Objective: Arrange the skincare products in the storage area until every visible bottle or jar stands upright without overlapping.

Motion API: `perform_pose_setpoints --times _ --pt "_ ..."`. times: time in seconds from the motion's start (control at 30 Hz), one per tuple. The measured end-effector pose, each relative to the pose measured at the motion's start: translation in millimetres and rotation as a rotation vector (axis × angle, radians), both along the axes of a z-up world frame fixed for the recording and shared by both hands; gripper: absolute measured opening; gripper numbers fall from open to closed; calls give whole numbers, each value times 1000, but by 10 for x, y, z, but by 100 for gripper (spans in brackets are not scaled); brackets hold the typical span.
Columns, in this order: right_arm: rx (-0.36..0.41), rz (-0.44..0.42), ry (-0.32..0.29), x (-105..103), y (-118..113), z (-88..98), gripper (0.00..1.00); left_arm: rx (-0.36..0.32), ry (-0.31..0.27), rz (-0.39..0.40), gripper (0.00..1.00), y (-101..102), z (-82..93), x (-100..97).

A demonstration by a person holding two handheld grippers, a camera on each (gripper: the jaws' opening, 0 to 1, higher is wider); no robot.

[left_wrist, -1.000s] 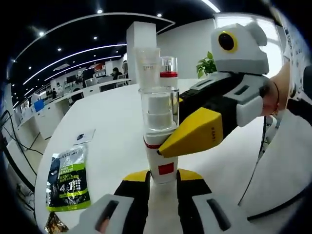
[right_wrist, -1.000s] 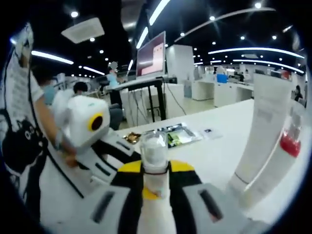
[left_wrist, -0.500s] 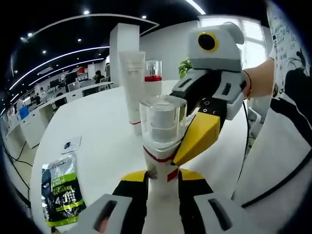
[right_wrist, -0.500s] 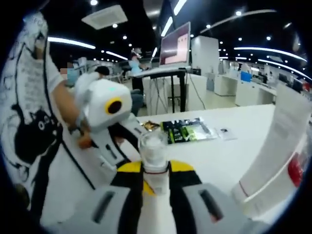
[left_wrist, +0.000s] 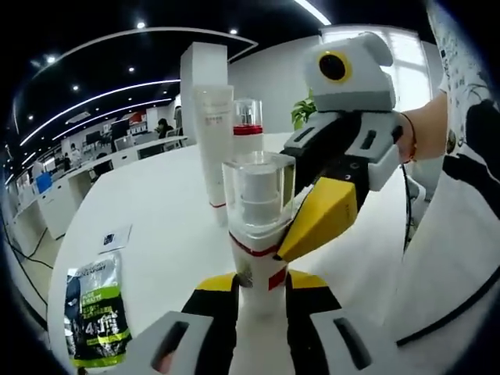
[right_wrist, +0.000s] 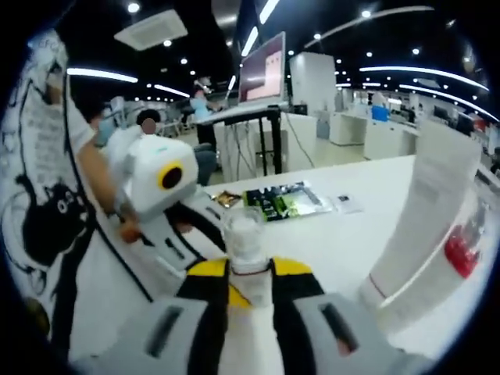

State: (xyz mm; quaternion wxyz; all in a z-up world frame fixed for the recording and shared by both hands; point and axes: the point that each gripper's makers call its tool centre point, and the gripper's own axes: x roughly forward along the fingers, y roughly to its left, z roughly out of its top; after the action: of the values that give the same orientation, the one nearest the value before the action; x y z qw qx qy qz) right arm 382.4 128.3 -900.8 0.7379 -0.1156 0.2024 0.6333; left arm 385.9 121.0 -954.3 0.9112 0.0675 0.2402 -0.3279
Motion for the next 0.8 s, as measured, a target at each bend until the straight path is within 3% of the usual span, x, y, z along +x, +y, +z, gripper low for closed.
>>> perform_pose_setpoints --times 0.13,0.23,0.43,0.53,0.8 --pt "46 -101 42 74 -220 51 24 -3 -9 29 22 -44 9 119" --pt "36 -188 67 147 -447 3 24 1 -13 43 22 -77 7 212" --pt "32 -358 72 302 -827 -62 23 -9 -10 65 22 -158 9 376" --pt "50 -445 44 400 -998 -18 23 -14 -11 72 22 -196 10 456" --pt "70 -549 41 553 -1260 63 22 -22 -8 68 22 -387 6 662"
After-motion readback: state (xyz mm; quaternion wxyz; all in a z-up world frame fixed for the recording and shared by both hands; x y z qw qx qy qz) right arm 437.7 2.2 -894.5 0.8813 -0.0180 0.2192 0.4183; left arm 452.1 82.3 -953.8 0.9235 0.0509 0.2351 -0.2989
